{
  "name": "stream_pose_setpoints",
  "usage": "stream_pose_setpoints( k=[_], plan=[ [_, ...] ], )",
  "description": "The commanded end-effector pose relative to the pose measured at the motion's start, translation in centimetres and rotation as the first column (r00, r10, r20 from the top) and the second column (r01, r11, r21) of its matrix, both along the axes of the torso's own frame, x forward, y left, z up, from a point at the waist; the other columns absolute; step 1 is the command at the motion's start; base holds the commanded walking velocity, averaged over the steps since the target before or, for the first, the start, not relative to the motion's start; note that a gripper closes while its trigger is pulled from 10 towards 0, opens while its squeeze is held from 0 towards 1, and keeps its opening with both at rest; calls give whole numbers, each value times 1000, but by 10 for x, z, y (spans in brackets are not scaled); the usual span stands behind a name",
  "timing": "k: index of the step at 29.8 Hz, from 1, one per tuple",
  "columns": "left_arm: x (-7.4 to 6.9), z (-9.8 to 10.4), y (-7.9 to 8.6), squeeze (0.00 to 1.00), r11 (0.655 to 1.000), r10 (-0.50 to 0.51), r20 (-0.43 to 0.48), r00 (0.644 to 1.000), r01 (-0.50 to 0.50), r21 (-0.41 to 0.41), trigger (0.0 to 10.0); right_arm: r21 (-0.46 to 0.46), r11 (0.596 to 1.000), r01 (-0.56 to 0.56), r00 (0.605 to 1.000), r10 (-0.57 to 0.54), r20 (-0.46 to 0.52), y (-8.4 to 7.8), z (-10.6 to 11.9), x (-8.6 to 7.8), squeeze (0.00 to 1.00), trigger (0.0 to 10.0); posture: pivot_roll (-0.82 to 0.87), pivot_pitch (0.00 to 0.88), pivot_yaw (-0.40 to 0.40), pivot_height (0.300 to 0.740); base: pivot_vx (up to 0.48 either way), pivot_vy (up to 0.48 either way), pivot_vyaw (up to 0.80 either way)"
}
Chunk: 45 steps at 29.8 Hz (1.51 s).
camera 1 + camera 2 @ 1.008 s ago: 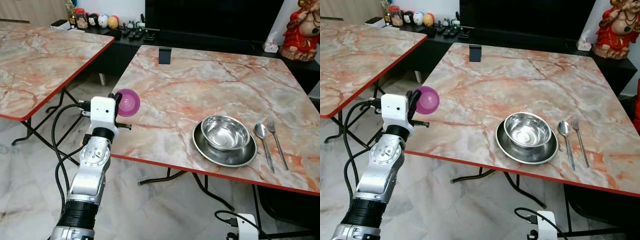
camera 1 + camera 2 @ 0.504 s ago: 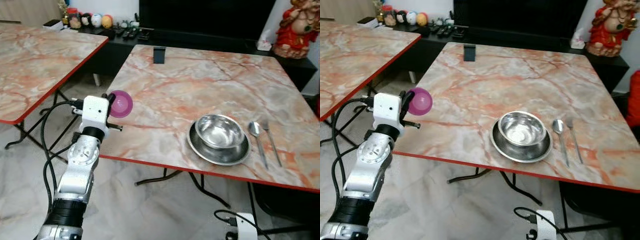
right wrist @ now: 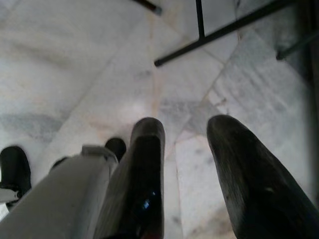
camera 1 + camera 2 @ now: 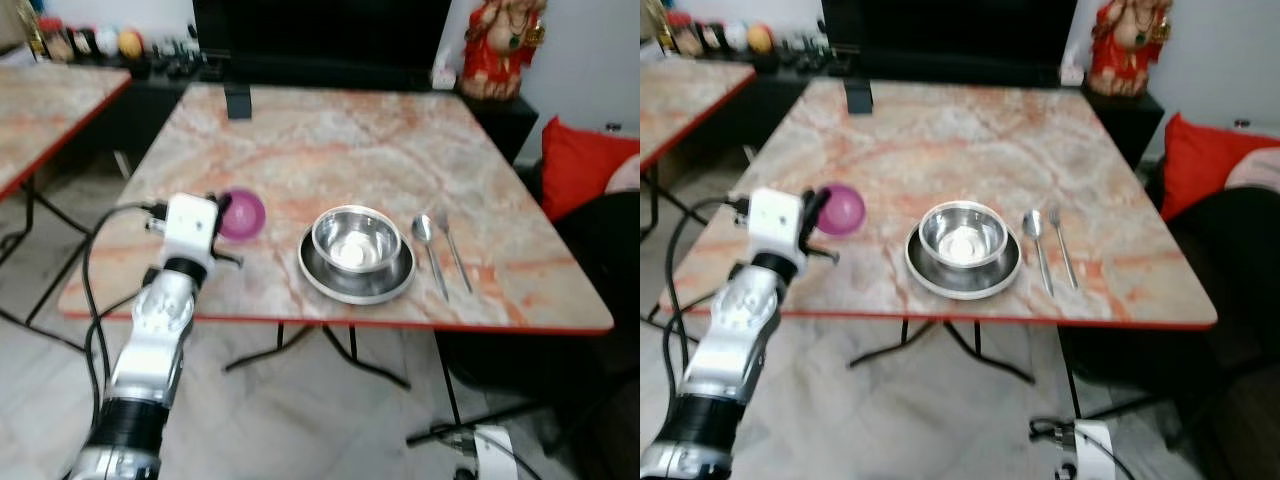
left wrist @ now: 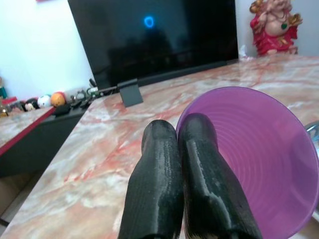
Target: Setting the table
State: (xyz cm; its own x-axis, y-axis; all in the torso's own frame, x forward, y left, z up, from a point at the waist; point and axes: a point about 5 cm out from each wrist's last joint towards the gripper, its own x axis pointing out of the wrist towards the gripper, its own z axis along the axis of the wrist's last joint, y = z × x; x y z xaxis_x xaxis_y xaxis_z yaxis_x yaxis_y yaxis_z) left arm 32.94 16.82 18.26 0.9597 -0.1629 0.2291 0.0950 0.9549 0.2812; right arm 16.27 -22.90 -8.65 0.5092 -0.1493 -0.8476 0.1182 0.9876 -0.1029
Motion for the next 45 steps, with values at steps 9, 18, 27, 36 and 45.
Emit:
stream_pose_setpoints(
  k=[9, 18, 27, 36, 45],
  plan=[
    [1, 1, 2, 0, 1000, 6, 2, 1000, -6, 19, 10000, -7, 1000, 0, 1000, 0, 15, -3, 2, 4, 0, 10000, 132, 0, -88, 707, 0, 0, 0],
    [4, 3, 1, 0, 999, -4, 8, 1000, 4, 45, 10000, -6, 1000, 5, 1000, -5, 16, -3, 2, 4, 0, 10000, 128, 0, -84, 707, 0, -266, 0],
    [5, 1, -4, 0, 998, -40, -14, 999, 41, 54, 10000, -10, 1000, 13, 1000, -13, 17, -4, 3, 4, 0, 10000, 117, 0, -62, 707, 0, -149, 0],
    [11, 1, -3, 0, 996, -77, -46, 996, 79, 39, 10000, -6, 999, 32, 999, -32, 22, -3, 2, 3, 0, 10000, 103, 0, -52, 707, 0, 0, 0],
    [8, 0, -3, 0, 998, -53, -30, 998, 53, 14, 10000, -4, 1000, 18, 1000, -17, 25, -4, 3, 4, 0, 10000, 127, 0, -76, 707, 0, 0, 0]
  ],
)
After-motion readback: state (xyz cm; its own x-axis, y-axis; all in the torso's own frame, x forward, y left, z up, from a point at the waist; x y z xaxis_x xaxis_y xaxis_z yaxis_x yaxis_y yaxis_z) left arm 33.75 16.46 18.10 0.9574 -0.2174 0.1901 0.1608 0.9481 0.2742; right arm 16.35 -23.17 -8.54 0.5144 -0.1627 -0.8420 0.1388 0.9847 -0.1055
